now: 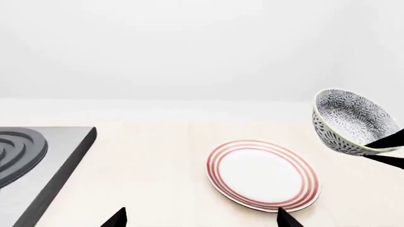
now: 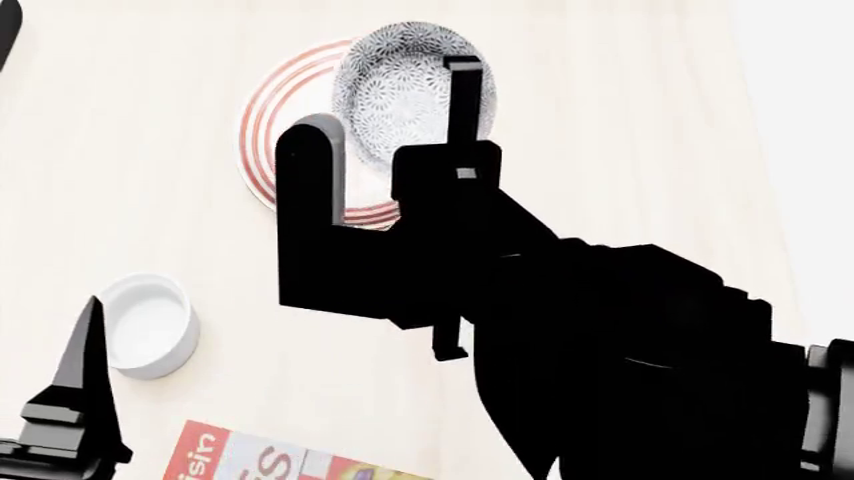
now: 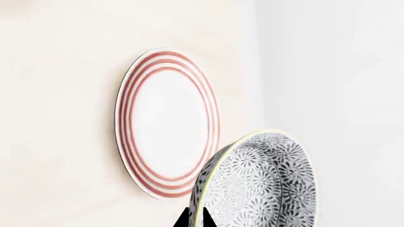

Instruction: Pick the akita bowl on the cookies box and place it on the plate.

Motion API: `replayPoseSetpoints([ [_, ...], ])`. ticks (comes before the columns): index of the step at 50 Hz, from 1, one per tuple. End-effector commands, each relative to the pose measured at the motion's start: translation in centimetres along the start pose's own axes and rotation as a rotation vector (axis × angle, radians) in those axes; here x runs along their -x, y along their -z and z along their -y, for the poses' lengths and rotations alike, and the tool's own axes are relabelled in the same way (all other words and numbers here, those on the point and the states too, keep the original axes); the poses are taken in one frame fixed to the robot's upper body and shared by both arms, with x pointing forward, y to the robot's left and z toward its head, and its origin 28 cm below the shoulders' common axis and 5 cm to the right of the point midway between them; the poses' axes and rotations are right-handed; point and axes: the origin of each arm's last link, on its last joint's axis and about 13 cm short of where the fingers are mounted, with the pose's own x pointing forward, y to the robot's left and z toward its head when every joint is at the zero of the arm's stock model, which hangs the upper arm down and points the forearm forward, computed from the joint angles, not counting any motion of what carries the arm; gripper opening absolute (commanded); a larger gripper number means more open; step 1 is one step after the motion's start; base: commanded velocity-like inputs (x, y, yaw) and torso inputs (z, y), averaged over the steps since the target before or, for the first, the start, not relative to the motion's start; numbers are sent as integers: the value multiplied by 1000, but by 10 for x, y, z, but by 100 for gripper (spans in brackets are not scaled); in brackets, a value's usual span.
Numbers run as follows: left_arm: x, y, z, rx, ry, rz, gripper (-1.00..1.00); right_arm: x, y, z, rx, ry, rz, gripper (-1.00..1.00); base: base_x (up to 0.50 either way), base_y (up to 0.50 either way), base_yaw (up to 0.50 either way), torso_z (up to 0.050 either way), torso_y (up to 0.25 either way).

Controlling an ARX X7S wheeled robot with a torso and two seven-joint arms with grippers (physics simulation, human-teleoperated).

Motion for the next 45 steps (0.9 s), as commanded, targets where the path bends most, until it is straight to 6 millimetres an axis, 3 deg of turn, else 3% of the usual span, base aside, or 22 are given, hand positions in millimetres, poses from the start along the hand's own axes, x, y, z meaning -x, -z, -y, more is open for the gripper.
replayPoseSetpoints([
  [1,-1,1,0,1,13,5,100,-22,-5,15,5,64,47,-100,0,0,0,0,0],
  [17,-1,7,3,15,26,-41,100,-51,-1,18,-38,74,91,-100,0,0,0,0,0],
  [30,-1,8,2,16,24,-45,100,-78,-7,34,-59,131,89,-100,0,0,0,0,0],
  [45,0,9,-1,22,18,-37,100,-104,-8,32,-78,155,89,-100,0,0,0,0,1],
])
